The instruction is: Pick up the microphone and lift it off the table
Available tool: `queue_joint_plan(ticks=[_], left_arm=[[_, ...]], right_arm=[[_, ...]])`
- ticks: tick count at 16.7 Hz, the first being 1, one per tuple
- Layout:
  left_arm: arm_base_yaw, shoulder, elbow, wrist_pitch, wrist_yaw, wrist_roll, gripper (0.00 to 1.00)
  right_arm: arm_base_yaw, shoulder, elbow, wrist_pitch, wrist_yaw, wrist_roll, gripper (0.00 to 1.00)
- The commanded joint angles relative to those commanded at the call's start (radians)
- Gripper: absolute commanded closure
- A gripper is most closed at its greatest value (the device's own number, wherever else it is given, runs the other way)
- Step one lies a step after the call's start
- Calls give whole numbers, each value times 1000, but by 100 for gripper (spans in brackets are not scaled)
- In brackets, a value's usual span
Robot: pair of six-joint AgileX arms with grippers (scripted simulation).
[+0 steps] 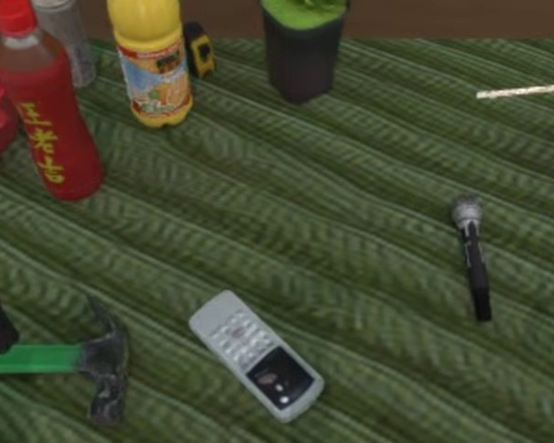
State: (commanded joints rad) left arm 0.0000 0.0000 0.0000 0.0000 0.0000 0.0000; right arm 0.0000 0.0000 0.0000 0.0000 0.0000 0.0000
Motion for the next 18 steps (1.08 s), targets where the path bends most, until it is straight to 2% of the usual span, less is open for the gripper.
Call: queue_joint_plan(ticks=[4, 8, 18], left_arm=[[0, 0, 0, 0, 0, 0, 0], [0, 0, 0, 0, 0, 0, 0], [0, 0, 0, 0, 0, 0, 0]], right_arm=[[9, 31, 27, -25, 0, 6, 0], [53, 220, 174, -155, 6, 44, 0], [225, 1188, 872, -613, 21, 243, 0]])
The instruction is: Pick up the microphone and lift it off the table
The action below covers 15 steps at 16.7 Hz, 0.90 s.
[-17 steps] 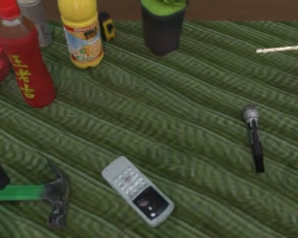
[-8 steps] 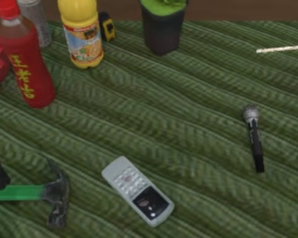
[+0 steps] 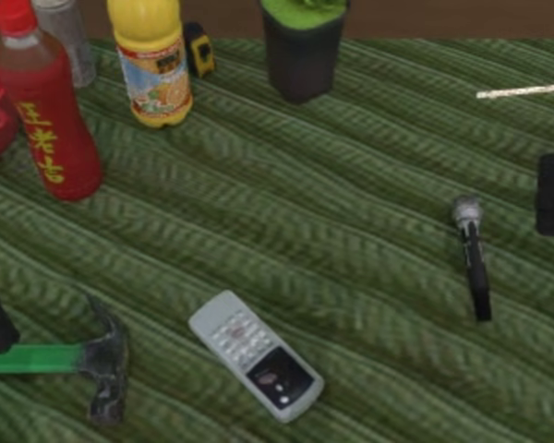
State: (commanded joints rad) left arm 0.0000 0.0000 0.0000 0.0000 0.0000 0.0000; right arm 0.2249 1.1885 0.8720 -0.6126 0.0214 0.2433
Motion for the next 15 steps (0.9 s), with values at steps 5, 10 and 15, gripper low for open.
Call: queue_joint_plan(ticks=[5, 10, 15], left_arm=[[0, 0, 0, 0, 0, 0, 0], [0, 0, 0, 0, 0, 0, 0], [0, 0, 0, 0, 0, 0, 0]], right_arm=[[78, 436, 313, -204, 5, 87, 0], [124, 672, 474, -348, 16, 134, 0], [129, 699, 491, -367, 18, 139, 0]])
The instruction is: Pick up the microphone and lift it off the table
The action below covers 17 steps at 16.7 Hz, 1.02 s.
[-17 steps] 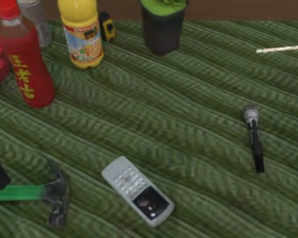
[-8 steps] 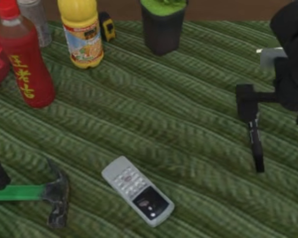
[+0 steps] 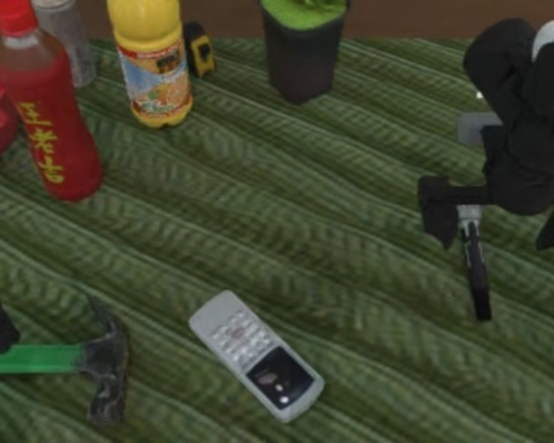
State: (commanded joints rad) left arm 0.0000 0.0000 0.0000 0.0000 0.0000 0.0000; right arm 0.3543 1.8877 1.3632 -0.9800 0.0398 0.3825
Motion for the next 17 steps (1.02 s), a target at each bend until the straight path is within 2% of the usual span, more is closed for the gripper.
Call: queue_joint_plan(ticks=[4, 11, 16, 17], left_arm=[[0, 0, 0, 0, 0, 0, 0], [0, 0, 0, 0, 0, 0, 0], [0, 0, 0, 0, 0, 0, 0], [0, 0, 0, 0, 0, 0, 0]], right_arm=[[-4, 21, -23, 41, 0, -3, 0], [-9, 172, -147, 323, 1, -6, 0], [-9, 191, -161, 353, 1, -6, 0], [-9, 191, -161, 353, 1, -6, 8]])
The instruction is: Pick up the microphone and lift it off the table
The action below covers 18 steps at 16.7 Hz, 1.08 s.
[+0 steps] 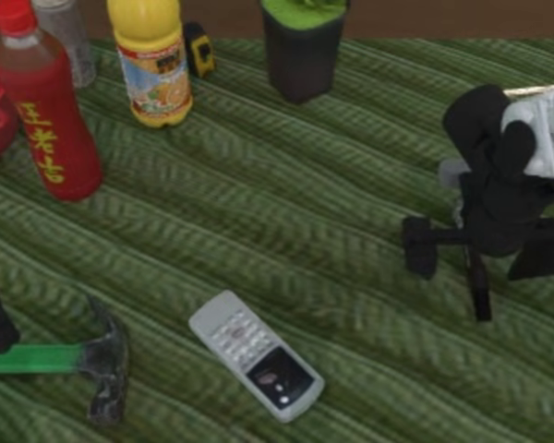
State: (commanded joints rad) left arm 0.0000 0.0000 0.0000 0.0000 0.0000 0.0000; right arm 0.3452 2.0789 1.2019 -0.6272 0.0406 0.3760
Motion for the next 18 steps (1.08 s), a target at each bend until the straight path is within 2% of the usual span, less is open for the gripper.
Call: queue_joint_plan(ticks=[12, 18], left_arm=[[0, 0, 0, 0, 0, 0, 0], [0, 0, 0, 0, 0, 0, 0]], right_arm=[[0, 0, 0, 0, 0, 0, 98], [0, 0, 0, 0, 0, 0, 100]])
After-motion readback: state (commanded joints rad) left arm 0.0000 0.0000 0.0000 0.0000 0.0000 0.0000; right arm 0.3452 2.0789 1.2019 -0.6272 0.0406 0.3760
